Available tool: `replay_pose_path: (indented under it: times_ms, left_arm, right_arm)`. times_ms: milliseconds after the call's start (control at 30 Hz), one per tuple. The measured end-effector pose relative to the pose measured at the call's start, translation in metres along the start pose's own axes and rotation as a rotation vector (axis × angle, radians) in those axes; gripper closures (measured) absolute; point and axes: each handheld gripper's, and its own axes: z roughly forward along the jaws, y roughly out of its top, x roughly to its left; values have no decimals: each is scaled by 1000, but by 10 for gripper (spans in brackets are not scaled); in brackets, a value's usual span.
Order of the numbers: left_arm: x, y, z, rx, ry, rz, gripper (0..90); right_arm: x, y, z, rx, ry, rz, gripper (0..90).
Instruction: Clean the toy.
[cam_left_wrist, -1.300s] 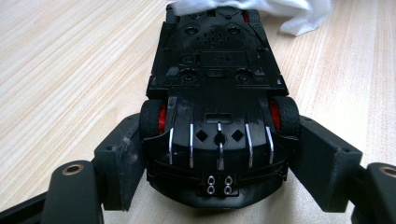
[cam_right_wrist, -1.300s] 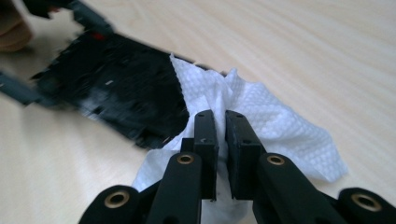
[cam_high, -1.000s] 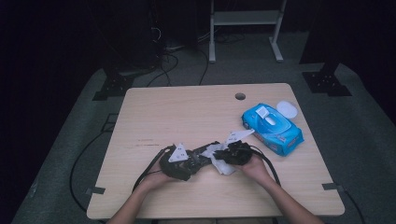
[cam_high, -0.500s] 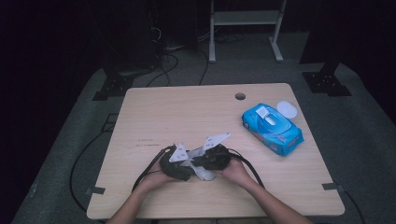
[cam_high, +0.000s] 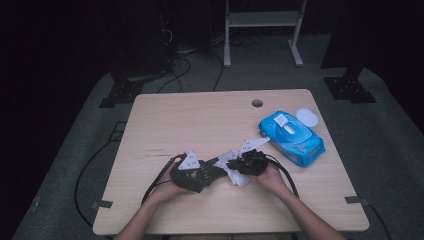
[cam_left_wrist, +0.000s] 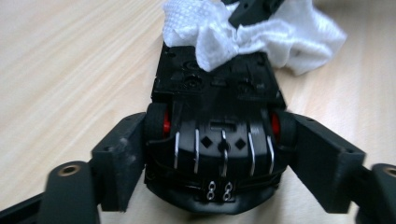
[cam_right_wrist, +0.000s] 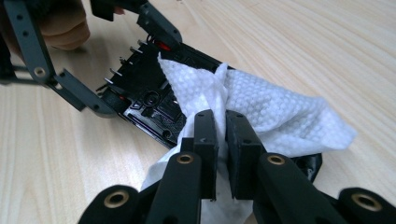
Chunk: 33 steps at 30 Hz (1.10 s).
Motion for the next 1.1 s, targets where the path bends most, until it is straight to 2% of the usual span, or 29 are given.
replay_pose_path:
  times_ms: [200,367,533,633,733,967,1100]
  left_arm:
    - [6,0,0,3,-51,-77,185]
    - [14,-1,-2,4,-100,-153,171]
    - [21,0,-8,-32,-101,-224,173]
    - [26,-2,-8,-25,-102,-258,177]
    - [26,-2,-6,-17,-103,-272,177]
    - [25,-2,-3,5,-112,-276,187]
    - [26,-1,-2,10,-119,-311,187]
  right_arm:
    - [3,-1,-1,7,-5,-46,825]
    - [3,-2,-1,0,0,-54,826]
    - [3,-3,-2,2,3,-57,826]
    - [3,-3,-2,5,4,-59,826]
    - [3,-3,-2,4,5,-60,826]
    - [5,-7,-4,-3,4,-59,826]
    - [5,-8,-4,-6,6,-65,826]
